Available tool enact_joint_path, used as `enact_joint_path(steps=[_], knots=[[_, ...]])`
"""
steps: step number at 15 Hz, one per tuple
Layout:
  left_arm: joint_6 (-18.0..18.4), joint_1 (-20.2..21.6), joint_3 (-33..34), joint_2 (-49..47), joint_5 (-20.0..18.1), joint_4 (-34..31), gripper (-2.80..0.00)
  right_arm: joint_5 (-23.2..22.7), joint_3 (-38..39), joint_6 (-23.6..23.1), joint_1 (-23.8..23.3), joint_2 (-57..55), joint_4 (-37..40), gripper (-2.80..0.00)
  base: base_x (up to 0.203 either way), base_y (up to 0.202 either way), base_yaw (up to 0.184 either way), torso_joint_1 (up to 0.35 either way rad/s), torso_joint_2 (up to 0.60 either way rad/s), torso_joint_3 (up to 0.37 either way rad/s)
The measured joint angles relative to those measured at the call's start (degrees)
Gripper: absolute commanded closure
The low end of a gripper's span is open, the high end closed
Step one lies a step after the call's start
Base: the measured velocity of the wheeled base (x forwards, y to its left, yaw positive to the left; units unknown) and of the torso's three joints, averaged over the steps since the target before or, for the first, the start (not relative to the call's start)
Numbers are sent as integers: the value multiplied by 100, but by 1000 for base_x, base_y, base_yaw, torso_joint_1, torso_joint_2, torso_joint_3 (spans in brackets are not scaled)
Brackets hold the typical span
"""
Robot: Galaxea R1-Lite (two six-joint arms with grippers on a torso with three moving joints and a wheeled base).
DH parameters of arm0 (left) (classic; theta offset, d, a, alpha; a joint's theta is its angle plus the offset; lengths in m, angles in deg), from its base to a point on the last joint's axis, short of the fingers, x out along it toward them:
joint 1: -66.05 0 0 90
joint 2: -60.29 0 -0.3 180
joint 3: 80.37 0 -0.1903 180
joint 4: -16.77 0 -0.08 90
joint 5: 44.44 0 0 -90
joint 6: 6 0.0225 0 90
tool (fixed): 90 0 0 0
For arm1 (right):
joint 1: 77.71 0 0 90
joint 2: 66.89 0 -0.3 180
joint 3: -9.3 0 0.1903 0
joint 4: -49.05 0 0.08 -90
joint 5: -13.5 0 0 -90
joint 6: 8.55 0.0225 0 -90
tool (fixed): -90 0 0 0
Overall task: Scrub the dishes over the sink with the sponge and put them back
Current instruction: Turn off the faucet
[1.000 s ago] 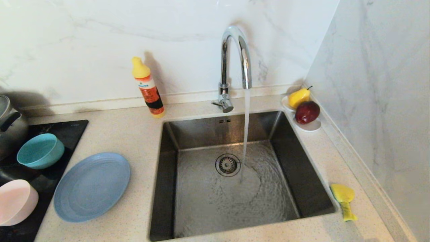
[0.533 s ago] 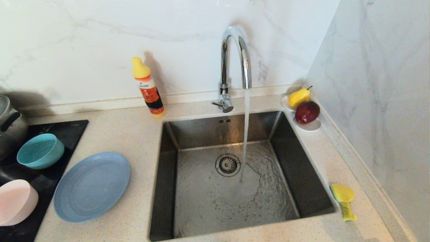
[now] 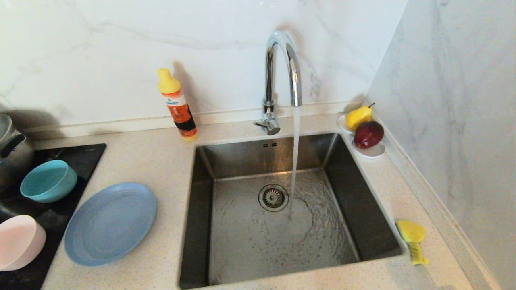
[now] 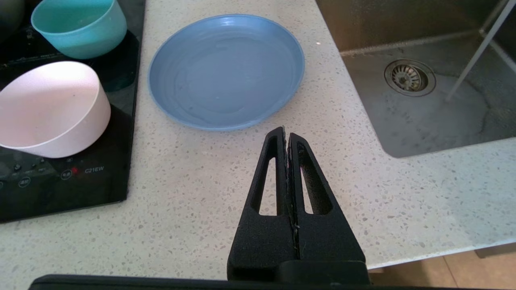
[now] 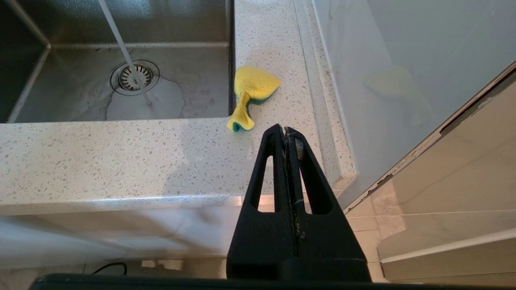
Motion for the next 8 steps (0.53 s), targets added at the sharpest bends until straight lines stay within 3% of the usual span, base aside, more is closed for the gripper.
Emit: enact_joint_path(steps=[3, 5, 8], knots=[[-39, 0, -422, -7, -225, -103, 0, -2, 0, 6, 0, 0, -2, 0, 0, 0, 0, 0, 0, 0], [-70, 0, -1315, -166, -654, -515, 0, -2, 0, 6, 0, 0, -2, 0, 0, 0, 0, 0, 0, 0], [-358, -26, -2601, -1162, -1406, -1022, 0, 0, 0, 7, 0, 0, 1, 0, 0, 0, 0, 0, 0, 0]])
